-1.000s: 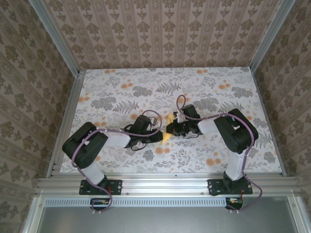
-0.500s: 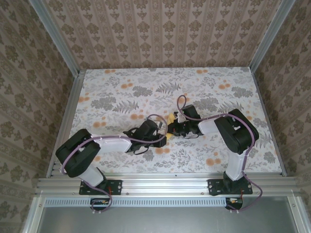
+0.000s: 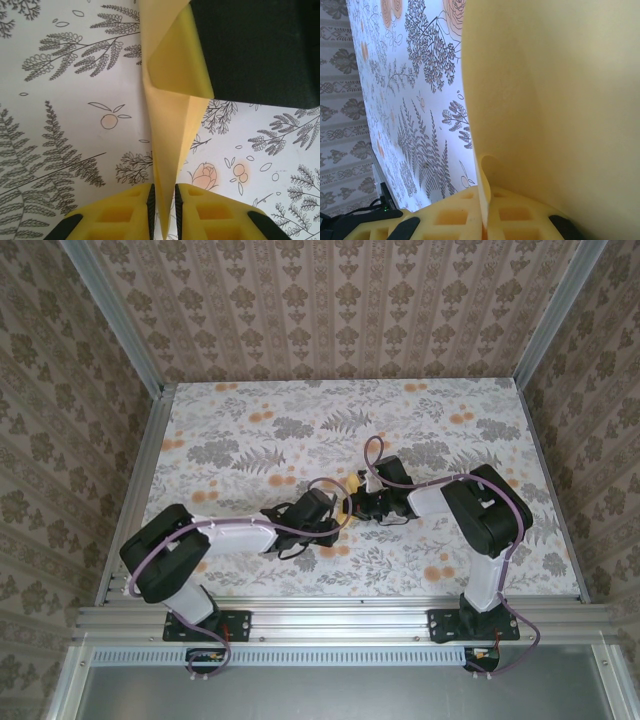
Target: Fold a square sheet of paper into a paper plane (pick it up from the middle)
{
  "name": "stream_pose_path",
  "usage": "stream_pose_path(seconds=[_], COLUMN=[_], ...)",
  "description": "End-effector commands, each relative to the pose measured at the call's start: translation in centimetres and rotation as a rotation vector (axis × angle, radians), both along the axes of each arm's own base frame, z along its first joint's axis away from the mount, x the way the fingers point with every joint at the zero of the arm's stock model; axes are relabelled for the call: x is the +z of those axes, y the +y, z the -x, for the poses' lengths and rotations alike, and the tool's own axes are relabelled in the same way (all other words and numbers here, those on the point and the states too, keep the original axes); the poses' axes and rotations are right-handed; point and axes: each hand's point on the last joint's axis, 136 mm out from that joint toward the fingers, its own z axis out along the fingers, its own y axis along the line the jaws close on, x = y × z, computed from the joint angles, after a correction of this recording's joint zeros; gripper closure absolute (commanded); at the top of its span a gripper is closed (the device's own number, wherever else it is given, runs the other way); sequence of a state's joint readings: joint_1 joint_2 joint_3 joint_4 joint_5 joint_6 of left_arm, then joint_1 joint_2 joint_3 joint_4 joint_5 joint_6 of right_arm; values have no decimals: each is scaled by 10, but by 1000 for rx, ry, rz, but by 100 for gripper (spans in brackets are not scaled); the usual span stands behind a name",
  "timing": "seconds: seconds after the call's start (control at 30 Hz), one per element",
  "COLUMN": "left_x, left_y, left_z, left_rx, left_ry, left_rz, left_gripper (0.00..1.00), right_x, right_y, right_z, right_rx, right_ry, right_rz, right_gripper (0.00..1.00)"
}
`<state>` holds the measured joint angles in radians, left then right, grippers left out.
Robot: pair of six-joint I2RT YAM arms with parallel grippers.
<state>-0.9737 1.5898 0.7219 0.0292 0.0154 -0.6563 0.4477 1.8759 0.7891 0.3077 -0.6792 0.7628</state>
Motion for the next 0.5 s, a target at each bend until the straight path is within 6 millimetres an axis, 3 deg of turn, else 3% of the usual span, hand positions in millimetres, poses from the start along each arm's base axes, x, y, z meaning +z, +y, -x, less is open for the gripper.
stream_pose_path(seconds=[0.0,0.47], left_x=[-7,-20], left_y=[2,8], left_z=[1,3], left_rx=[-20,-31], left_ry=[-9,-37], left_rz=[-69,-243], left_gripper=[79,87], right_x=[-16,-12], right_y=[-12,-11], right_z=[4,2], right_rx=[-45,-45], right_ry=[50,53], right_rz=[73,71], right_gripper=[91,91])
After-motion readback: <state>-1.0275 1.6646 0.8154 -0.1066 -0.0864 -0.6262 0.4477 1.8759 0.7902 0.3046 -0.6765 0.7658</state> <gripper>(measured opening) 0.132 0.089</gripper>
